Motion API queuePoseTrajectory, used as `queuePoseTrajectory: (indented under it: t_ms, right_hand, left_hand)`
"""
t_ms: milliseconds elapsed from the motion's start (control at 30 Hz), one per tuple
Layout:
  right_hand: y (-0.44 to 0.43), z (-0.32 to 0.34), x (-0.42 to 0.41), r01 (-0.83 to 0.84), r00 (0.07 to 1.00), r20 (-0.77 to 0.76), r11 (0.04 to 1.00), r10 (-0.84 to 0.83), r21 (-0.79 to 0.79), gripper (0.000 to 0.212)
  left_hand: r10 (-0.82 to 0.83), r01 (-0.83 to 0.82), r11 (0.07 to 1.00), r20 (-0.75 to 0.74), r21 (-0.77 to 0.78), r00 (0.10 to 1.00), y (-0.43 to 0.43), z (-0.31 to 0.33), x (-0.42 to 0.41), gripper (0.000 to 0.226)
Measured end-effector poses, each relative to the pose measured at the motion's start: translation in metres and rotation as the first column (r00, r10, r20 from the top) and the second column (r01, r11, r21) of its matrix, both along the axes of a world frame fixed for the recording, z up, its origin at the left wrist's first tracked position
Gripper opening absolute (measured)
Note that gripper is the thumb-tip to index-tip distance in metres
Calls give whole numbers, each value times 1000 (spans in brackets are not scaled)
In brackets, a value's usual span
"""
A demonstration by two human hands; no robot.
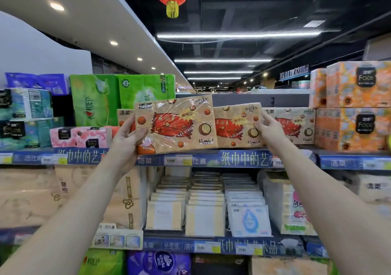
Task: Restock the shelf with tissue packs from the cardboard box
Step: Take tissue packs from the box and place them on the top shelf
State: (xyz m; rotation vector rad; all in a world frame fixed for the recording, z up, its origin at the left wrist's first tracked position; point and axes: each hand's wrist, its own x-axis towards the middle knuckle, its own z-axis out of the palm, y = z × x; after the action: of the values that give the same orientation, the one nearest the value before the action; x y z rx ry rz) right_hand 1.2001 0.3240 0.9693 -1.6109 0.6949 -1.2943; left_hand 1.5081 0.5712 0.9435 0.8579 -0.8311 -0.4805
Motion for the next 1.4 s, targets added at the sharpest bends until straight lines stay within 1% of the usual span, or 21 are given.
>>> queuePoseTrajectory:
  t_ms: [67, 100, 233, 333, 400, 467, 567, 633, 700, 767, 833, 867, 933, 967, 1033, 1067, 1133, 1233, 1267, 1300, 1400]
  right_hand:
    - [-11, -4, 3, 43, 983, -177, 999, -46, -20, 44]
    - [-16, -4, 3, 57, 969, -238, 998, -62, -27, 46]
    - [-26, 6, 5, 35, 926, -373, 998, -54, -60, 49]
    - [-32, 8, 9, 96, 886, -437, 984, -152, -147, 52]
    - [-39, 5, 15, 159, 874, -432, 971, -224, -180, 53]
    - [-46, -1, 20, 194, 873, -416, 964, -255, -183, 55]
    - [-51, -5, 23, 213, 880, -394, 962, -264, -169, 62]
    - [-51, -5, 22, 208, 873, -413, 964, -259, -165, 65]
    - [-51, -2, 18, 185, 874, -426, 970, -235, -155, 58]
    - [-46, 2, 10, 205, 903, -354, 968, -245, -148, 45]
    - [-39, 8, -3, 255, 934, -214, 953, -287, -167, 43]
    - [-34, 12, -11, 231, 960, -128, 962, -250, -147, 42]
    - [-22, 17, -28, 48, 999, 12, 997, -47, -66, 42]
    - [-17, 18, -38, -45, 998, 44, 998, 47, -51, 45]
    - [-11, 17, -60, -123, 992, 5, 985, 125, -122, 50]
    - [-12, 15, -71, -118, 993, -25, 978, 115, -171, 48]
    - [-14, 13, -93, -66, 997, -49, 975, 57, -214, 44]
    - [-27, 11, -123, 16, 1000, -14, 981, -19, -193, 27]
    - [-35, 10, -130, 52, 998, -14, 983, -55, -178, 26]
    - [-42, 8, -139, 90, 996, -13, 983, -94, -163, 29]
    - [-66, 4, -160, 239, 968, -36, 959, -247, -151, 47]
  left_hand:
    - [-4, 4, 1000, 0, -6, 1000, -2, 0, 3, 59]
    - [-2, 2, 1000, 3, -7, 1000, -3, 0, 5, 59]
    - [0, 0, 1000, -7, -20, 1000, -9, 1, 5, 59]
    - [11, -11, 999, 1, -35, 1000, -16, 1, 3, 60]
    - [18, -18, 999, -2, -43, 1000, -20, 1, -1, 61]
    - [23, -23, 998, -7, -50, 1000, -23, 1, -5, 61]
    - [20, -20, 999, -15, -49, 1000, -28, 1, -10, 61]
    - [8, -9, 999, -17, -52, 1000, -33, 0, -16, 62]
    - [4, -6, 998, -38, -59, 999, -39, 1, -25, 61]
    - [-10, 5, 997, -63, -71, 998, -49, 3, -37, 63]
    - [-28, 23, 996, -65, -87, 997, -61, 4, -51, 65]
    - [-35, 30, 995, -52, -92, 998, -68, 6, -59, 65]
    - [-45, 43, 994, -20, -99, 999, -84, 10, -79, 65]
    - [-53, 53, 993, 0, -102, 999, -92, 12, -91, 65]
    - [-75, 78, 992, 35, -103, 997, -112, 15, -116, 63]
    - [-87, 92, 991, 52, -101, 995, -122, 15, -128, 63]
    - [-105, 113, 990, 87, -89, 991, -142, 16, -150, 63]
    - [-112, 120, 992, 147, -41, 983, -170, 15, -184, 61]
    - [-107, 112, 993, 173, -22, 979, -179, 14, -194, 60]
    - [-99, 102, 995, 202, -5, 974, -188, 14, -206, 58]
    - [-35, 24, 999, 282, 43, 959, -216, 13, -235, 51]
